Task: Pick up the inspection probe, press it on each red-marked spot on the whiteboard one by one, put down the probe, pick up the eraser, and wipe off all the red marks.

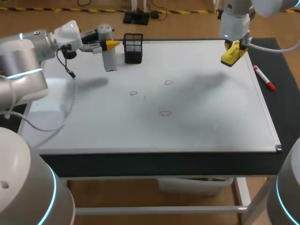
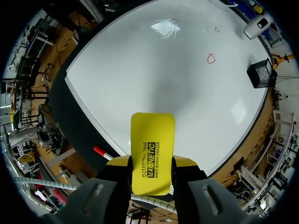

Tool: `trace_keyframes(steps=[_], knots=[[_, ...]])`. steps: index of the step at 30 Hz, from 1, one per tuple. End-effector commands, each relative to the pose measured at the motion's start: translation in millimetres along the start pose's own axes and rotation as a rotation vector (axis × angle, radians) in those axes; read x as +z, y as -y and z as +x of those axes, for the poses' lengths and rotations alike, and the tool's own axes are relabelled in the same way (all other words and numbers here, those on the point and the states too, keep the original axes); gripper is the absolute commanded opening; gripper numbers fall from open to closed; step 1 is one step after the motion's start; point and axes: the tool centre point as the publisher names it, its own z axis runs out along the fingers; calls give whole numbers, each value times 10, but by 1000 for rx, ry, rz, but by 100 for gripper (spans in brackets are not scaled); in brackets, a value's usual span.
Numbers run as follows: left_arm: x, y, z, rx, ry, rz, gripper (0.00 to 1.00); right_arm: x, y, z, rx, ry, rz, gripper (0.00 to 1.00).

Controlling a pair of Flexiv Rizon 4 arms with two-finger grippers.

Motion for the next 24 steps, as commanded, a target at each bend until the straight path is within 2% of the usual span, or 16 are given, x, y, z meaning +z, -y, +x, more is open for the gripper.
trace_keyframes(steps=[1, 8, 15, 24], knots=[[-188, 112, -58, 7, 40, -5, 0, -14, 5, 7, -1, -2, 2, 0], [-437, 154, -252, 1, 105, -2, 0, -14, 5, 7, -1, -2, 2, 0], [-626, 97, -388, -41, 147, -10, 0, -14, 5, 7, -1, -2, 2, 0], [-777, 32, -483, -41, 181, -29, 0, -14, 5, 7, -1, -2, 2, 0]])
